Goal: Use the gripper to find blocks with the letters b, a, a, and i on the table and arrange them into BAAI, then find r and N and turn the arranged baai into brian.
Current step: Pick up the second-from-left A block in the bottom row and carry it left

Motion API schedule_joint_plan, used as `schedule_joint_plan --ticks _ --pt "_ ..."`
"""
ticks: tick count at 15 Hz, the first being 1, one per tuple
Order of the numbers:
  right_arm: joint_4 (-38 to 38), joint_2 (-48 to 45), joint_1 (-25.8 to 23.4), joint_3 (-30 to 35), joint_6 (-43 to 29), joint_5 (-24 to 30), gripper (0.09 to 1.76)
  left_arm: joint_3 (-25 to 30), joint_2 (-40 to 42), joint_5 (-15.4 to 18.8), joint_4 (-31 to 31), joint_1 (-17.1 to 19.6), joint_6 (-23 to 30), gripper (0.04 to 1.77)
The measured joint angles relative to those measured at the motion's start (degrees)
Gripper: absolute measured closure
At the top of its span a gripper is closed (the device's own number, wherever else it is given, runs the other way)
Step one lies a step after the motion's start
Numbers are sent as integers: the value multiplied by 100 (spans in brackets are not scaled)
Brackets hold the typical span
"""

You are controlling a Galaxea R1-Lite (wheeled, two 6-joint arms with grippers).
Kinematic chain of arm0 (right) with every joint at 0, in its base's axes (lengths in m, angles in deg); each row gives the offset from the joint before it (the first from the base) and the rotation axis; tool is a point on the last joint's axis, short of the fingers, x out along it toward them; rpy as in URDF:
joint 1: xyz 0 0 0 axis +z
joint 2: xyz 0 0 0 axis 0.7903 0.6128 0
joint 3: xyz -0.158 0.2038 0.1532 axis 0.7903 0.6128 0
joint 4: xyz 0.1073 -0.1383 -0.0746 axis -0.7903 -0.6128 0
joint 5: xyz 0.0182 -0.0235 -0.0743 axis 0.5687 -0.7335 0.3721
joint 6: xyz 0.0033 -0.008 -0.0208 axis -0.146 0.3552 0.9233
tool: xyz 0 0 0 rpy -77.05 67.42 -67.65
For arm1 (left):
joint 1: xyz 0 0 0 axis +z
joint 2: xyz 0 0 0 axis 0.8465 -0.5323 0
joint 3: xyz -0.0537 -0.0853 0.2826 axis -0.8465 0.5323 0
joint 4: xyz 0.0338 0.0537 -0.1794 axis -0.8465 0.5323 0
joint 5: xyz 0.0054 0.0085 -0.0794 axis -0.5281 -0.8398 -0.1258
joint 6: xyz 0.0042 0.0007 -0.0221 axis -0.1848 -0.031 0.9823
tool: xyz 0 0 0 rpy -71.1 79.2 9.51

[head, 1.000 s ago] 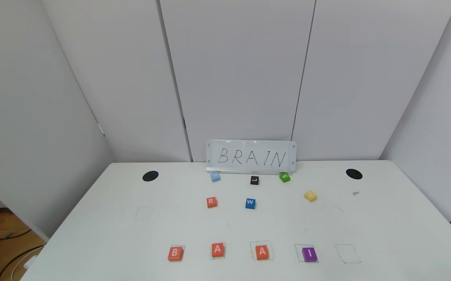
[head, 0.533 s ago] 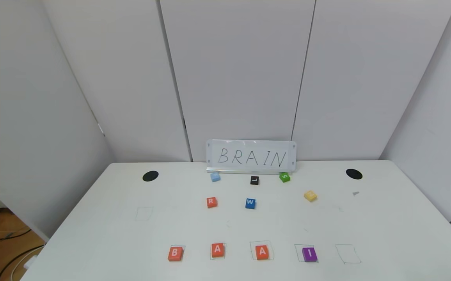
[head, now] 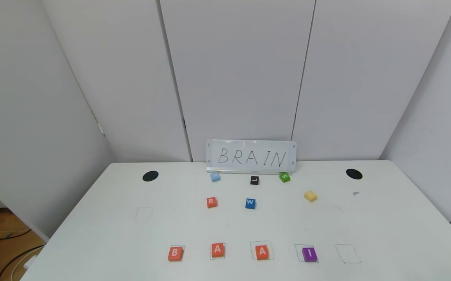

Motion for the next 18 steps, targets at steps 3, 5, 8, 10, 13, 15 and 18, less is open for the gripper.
schedule_joint_plan --ticks 3,5,8,10,13,15,18 --pt "-364 63 5 -236 -5 32 14 -207 -5 79 148 2 -18 9" --pt "-508 188 5 -422 -6 22 14 -549 -54 115 561 5 -21 9" --pt "-627 579 11 -752 -6 0 14 -948 -364 196 668 0 -21 9" --pt "-635 963 22 -1031 -6 2 14 -1208 -727 200 653 -13 -21 9" --pt "-642 1575 38 -1381 11 7 14 -1635 -1404 202 649 -48 -21 9" --pt "-638 2035 68 -1546 20 24 14 -1858 -1896 205 646 -57 -21 9" --pt "-629 2729 85 -1825 24 38 14 -2288 -2670 200 666 -59 0 9"
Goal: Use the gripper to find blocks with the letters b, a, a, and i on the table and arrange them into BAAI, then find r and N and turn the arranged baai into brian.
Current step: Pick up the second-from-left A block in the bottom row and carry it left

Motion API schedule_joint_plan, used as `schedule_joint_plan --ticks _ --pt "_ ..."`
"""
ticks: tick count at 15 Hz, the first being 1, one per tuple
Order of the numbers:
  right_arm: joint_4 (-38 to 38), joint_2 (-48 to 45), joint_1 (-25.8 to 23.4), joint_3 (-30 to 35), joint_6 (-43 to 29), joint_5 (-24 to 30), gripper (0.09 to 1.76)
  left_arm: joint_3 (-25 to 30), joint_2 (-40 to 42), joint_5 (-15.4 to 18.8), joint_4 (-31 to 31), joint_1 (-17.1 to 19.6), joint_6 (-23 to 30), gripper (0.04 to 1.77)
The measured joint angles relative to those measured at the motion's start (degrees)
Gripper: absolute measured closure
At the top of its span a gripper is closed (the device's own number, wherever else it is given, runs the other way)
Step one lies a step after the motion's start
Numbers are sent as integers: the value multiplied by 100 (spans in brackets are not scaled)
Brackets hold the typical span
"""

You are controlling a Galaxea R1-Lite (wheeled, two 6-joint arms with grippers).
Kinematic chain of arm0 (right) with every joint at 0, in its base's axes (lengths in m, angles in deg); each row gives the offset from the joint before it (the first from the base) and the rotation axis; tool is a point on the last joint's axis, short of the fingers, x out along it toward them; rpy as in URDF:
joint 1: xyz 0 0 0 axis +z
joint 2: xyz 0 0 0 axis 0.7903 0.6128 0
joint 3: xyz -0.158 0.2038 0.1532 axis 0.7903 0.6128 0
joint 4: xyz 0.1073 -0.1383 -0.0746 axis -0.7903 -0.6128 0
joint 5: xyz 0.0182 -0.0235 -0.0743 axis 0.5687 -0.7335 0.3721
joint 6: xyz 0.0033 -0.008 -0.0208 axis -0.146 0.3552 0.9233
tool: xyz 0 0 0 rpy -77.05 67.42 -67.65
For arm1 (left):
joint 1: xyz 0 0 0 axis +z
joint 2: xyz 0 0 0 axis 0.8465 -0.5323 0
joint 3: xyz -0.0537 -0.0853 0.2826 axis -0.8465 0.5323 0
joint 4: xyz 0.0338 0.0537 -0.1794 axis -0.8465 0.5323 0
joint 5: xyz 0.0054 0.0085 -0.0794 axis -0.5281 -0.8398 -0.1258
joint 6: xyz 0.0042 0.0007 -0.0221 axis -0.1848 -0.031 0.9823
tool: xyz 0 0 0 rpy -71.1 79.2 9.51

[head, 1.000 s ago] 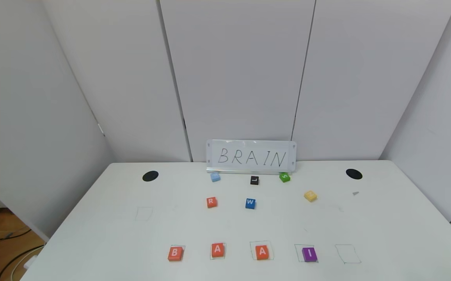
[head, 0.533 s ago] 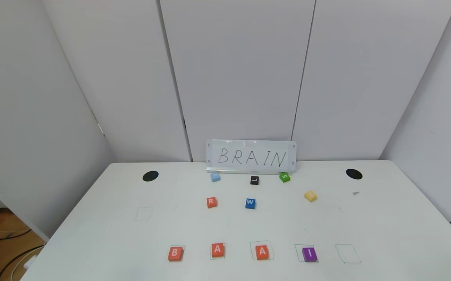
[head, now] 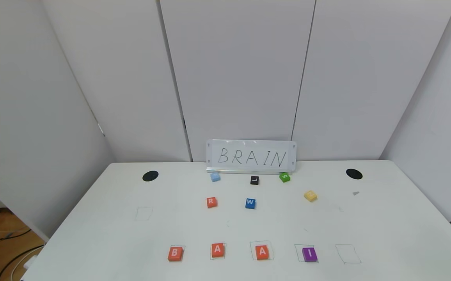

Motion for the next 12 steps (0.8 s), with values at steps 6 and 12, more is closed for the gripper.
schedule_joint_plan --ticks 6,12 --pt "-6 1506 -37 -752 9 -16 14 -1017 -1347 -41 777 -2 1 9" --pt "44 3101 -63 -1412 15 226 14 -1538 -2864 -83 996 44 12 9"
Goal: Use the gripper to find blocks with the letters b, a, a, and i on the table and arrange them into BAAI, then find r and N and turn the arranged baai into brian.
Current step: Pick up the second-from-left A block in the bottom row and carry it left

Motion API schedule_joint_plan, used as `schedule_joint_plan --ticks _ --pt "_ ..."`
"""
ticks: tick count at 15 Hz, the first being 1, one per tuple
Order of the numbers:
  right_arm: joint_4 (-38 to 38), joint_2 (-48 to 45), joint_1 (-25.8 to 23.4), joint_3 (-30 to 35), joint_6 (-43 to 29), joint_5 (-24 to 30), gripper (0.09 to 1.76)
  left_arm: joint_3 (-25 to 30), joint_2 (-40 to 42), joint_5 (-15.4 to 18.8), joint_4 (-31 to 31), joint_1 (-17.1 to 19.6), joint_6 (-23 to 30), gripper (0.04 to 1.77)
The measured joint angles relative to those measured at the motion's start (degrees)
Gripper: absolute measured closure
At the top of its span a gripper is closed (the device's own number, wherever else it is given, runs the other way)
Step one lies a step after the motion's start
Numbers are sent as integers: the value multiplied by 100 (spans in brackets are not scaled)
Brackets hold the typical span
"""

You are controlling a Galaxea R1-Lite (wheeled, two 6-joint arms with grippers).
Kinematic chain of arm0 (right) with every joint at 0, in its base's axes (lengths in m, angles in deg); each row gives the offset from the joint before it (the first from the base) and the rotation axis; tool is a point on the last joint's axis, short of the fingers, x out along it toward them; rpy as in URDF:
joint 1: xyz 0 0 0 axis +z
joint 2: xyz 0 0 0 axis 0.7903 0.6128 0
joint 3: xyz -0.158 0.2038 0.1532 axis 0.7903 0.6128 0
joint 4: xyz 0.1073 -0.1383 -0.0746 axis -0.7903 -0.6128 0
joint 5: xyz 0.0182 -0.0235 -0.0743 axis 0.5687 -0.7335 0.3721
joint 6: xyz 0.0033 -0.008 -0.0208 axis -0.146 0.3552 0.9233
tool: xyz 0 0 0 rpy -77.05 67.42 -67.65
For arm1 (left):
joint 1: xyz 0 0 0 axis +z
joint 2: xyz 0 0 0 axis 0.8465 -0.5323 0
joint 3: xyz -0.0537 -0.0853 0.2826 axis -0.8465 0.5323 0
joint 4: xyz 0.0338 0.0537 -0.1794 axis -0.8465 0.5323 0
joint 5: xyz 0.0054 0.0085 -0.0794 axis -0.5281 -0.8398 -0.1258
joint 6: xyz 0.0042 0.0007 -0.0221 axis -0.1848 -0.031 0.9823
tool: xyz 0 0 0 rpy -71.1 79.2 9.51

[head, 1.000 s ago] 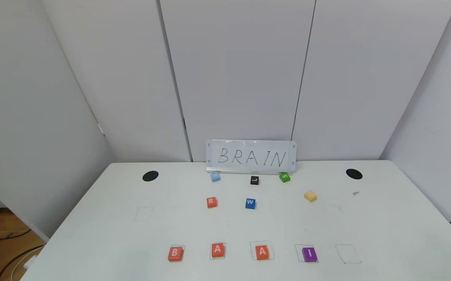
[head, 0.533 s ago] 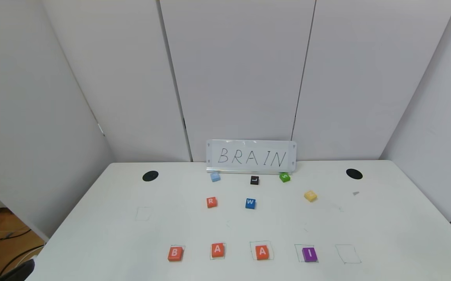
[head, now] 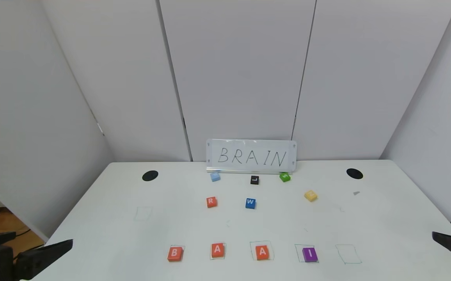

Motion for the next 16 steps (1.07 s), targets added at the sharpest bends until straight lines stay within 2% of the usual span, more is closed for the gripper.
schedule_joint_plan --ticks 3,5,7,13,16 --pt "-15 424 55 -104 -4 83 14 -383 -868 -11 218 30 21 9" --pt "-24 546 46 -117 -15 61 14 -844 -1442 35 950 23 65 9" --pt "-20 634 41 -101 -28 15 14 -1139 -1899 85 1247 -143 463 9" --pt "-11 780 -2 -84 -33 6 14 -2004 -2966 -115 1653 -1369 1916 9" --pt "-6 805 -35 -77 -33 9 14 -2508 -3446 -355 1875 -1987 2533 9"
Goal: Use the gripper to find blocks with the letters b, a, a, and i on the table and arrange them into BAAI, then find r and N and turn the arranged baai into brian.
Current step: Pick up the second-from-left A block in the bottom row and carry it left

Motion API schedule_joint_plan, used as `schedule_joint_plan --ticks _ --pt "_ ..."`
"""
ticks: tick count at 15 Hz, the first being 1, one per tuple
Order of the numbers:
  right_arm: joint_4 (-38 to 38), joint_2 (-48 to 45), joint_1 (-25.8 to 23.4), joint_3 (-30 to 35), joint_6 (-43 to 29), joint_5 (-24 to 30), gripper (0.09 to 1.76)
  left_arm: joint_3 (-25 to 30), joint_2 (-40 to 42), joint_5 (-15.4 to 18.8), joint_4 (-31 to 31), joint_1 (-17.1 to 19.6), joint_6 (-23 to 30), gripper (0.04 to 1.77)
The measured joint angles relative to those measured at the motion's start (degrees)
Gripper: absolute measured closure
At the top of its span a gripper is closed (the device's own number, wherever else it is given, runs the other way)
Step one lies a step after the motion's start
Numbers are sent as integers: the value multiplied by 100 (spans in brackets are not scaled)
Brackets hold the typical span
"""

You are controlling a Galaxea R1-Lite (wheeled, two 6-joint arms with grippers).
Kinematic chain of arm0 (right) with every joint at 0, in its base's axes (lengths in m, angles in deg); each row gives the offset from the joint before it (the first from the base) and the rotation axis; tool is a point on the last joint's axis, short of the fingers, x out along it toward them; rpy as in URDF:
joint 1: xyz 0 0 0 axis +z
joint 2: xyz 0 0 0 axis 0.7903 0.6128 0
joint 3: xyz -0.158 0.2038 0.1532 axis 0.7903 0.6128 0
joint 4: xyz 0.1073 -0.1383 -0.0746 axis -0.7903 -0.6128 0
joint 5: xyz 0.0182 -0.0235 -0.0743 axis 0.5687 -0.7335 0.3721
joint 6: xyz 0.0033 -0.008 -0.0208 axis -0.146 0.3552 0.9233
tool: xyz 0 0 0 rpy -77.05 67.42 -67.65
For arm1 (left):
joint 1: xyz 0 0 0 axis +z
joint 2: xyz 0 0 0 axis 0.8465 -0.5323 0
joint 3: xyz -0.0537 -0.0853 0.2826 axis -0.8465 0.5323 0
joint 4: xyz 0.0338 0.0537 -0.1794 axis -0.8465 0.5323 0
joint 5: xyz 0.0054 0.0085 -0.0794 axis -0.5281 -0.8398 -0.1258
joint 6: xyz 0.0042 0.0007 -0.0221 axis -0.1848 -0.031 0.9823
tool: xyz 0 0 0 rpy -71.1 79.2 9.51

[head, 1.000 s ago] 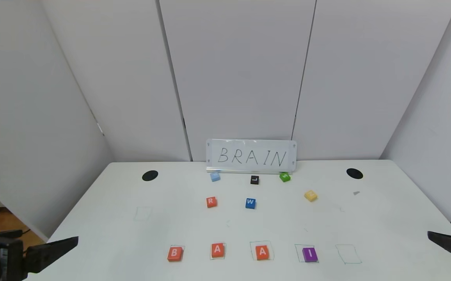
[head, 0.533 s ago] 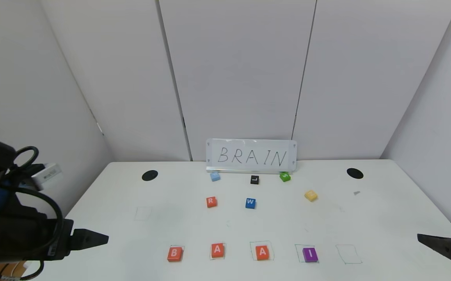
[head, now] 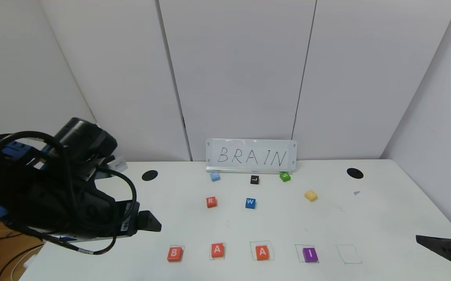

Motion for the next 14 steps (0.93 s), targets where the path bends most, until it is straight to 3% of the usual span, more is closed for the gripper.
schedule_joint_plan --ticks 4,6,8,14 --pt "-2 -22 -51 9 5 0 14 -968 -674 -139 497 -728 831 9" --pt "0 -35 -51 20 13 0 14 -1351 -1061 -471 692 -1052 1136 9" --pt "2 -46 -51 20 24 0 14 -1547 -1438 -690 739 -1290 1371 9" --pt "-2 -127 -57 56 27 -16 14 -1796 -2420 -755 453 -1626 1888 9"
